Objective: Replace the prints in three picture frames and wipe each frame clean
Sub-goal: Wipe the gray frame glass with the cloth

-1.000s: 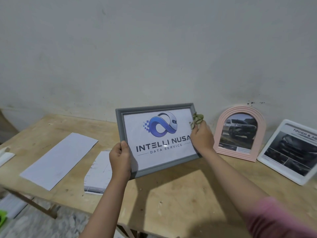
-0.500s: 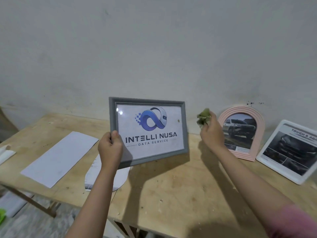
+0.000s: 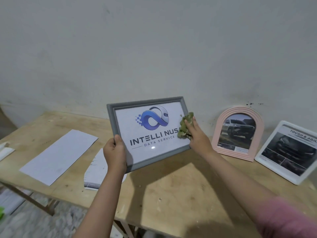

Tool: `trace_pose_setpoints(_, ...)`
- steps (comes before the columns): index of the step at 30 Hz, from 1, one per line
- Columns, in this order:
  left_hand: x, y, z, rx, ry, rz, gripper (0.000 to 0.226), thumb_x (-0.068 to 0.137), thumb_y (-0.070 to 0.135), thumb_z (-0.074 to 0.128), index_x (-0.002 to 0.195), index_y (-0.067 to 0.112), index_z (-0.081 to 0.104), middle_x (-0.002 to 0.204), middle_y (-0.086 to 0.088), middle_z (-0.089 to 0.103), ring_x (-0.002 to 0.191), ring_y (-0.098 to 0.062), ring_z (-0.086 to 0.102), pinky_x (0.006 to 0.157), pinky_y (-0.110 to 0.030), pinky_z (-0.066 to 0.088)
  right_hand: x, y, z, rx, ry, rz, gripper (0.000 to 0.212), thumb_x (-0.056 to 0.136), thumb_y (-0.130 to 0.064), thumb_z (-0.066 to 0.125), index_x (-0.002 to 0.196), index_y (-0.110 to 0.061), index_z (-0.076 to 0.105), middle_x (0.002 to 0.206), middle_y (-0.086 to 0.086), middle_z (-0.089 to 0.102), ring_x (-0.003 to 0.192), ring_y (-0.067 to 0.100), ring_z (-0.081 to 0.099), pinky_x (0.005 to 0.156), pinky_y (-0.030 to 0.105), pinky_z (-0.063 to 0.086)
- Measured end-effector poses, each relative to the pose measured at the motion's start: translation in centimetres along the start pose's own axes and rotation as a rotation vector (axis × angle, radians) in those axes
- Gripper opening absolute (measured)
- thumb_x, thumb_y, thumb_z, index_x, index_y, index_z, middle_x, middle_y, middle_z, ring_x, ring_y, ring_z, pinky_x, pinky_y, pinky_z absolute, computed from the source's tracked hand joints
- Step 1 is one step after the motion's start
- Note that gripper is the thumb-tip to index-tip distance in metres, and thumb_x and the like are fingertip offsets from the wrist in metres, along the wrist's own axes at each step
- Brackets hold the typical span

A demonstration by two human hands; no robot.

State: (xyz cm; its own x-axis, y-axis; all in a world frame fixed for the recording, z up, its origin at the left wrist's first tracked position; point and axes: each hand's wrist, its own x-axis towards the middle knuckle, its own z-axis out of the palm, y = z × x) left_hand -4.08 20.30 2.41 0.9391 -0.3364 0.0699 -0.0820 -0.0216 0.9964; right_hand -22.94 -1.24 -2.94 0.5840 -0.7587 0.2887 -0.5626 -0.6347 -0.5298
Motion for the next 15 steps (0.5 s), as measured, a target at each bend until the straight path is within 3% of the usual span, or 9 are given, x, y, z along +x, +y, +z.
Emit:
trace_pose_setpoints(2,0.3,-0.3,0.0,-0.024,0.038,-0.041,0.039,0.096,0.024,0.043,0.061,0.014,0.029,0.064,-0.005,0.033,0.063,-0.017,0.030,0.060,-0.030,0.028,-1.6,0.0,1.1,-0.088,-0.114,0.066,0.079,0.083,0.008,0.047,0.149,-0.027,0.022,0.159,0.007,0.008,0.131,0.033,0.041,0.100,0.038,0.043)
trace_pose_setpoints(5,0.6,-0.3,-0.1,0.042,0.056,0.018,0.039,0.097,0.022,0.043,0.061,0.013,0.030,0.060,-0.001,0.031,0.058,-0.015,0.028,0.056,-0.029,0.027,-2.8,-0.3,1.1,-0.158,-0.242,0.065,0.063,0.082,0.000,0.050,0.142,-0.019,0.040,0.140,0.018,0.047,0.114,0.033,0.054,0.091,0.033,0.046)
trace_pose_setpoints(8,0.3,0.3,0.1,0.107,0.025,0.101,0.038,0.098,0.019,0.043,0.062,0.010,0.031,0.058,-0.002,0.028,0.054,-0.014,0.025,0.052,-0.028,0.023,-2.3,-2.2,-1.1,0.147,0.034,0.135,0.054,0.079,0.006,0.046,0.128,-0.014,0.057,0.118,0.014,0.064,0.103,0.028,0.060,0.084,0.022,0.043)
trace_pose_setpoints(11,-0.4,0.7,1.0,0.092,-0.014,0.084,0.042,0.099,0.018,0.041,0.060,0.013,0.027,0.058,-0.001,0.026,0.055,-0.015,0.024,0.052,-0.028,0.021,-0.2,-3.0,-2.4,0.160,0.275,0.017,0.064,0.079,0.012,0.043,0.138,-0.012,0.046,0.137,0.014,0.050,0.124,0.027,0.047,0.103,0.024,0.033)
trace_pose_setpoints(13,-1.0,1.1,1.6,0.085,-0.053,0.083,0.043,0.099,0.017,0.041,0.059,0.015,0.024,0.057,0.000,0.024,0.054,-0.014,0.022,0.051,-0.028,0.019,1.2,-2.4,-1.7,0.056,0.208,-0.041,0.073,0.079,0.013,0.042,0.145,-0.015,0.033,0.153,0.013,0.026,0.142,0.028,0.023,0.115,0.034,0.020)
trace_pose_setpoints(15,-1.3,1.3,1.9,0.077,-0.064,0.066,0.044,0.099,0.018,0.041,0.059,0.015,0.023,0.058,0.001,0.024,0.054,-0.013,0.022,0.050,-0.026,0.019,1.8,-1.5,-0.8,-0.004,0.094,-0.033,0.079,0.080,0.013,0.042,0.149,-0.019,0.022,0.158,0.007,0.009,0.146,0.024,0.006,0.117,0.044,0.017)
